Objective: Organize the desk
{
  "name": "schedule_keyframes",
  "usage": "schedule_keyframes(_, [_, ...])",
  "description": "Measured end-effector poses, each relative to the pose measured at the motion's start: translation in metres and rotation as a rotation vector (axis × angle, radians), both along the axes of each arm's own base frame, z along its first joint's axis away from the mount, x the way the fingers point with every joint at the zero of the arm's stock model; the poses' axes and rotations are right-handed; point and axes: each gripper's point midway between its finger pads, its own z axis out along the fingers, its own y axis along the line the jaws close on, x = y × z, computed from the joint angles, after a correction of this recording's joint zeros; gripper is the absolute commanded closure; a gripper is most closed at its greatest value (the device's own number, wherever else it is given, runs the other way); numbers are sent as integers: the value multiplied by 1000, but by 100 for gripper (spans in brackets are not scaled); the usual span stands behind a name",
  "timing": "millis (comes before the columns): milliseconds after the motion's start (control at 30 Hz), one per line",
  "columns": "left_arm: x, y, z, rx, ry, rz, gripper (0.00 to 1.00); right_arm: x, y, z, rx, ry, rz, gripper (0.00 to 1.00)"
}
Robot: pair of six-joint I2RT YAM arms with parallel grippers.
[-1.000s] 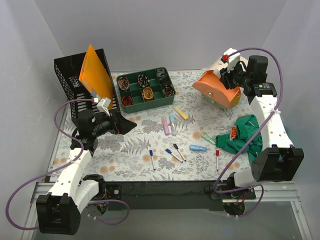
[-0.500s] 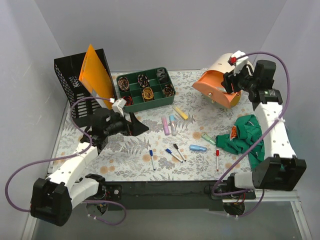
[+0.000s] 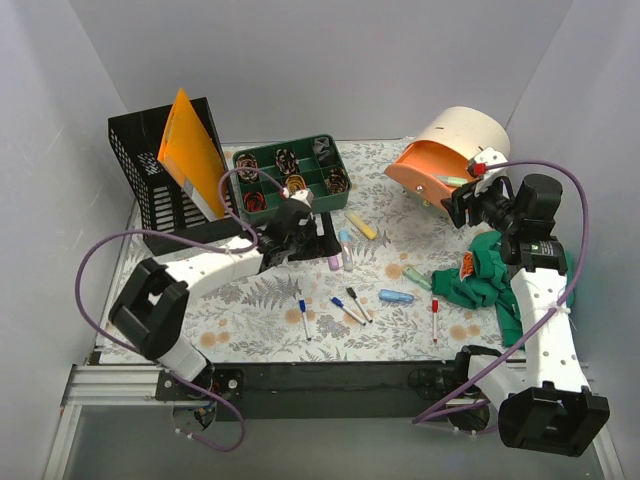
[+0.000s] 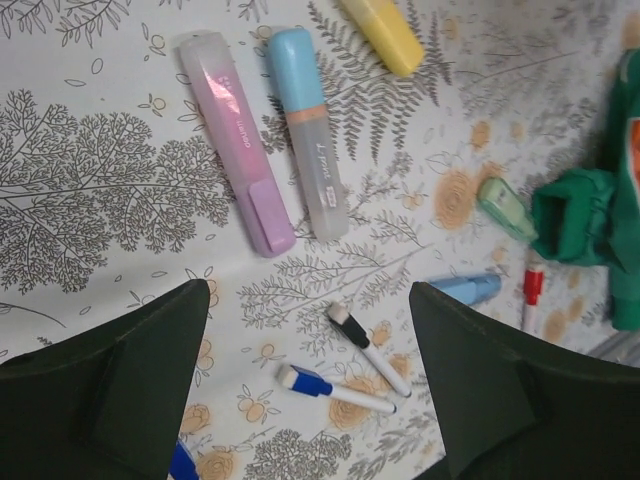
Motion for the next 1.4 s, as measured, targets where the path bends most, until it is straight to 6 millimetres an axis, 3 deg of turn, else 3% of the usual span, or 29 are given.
schedule_keyframes(233, [24, -18, -37, 212, 19, 46, 37, -6, -1, -4, 16, -3, -6, 34])
schedule_keyframes(433, [45, -29, -49, 342, 15, 56, 46, -9, 3, -4, 23, -7, 17, 35])
schedule_keyframes(700, [52, -20, -81, 497, 68, 55, 54, -10, 6, -3, 27, -11, 31, 35])
schedule_keyframes(900, [48, -8, -86, 559, 81, 50, 56, -10, 7, -3, 30, -12, 40, 35])
schedule_keyframes(1000, [50, -9, -91, 571, 88, 43, 64, -10, 7, -3, 30, -12, 40, 35])
schedule_keyframes(1167, [52, -10, -90, 579, 76, 28, 86, -10, 7, -3, 30, -12, 40, 35])
schedule_keyframes(1400, [51, -6, -87, 611, 32, -39, 95, -10, 7, -3, 30, -12, 40, 35])
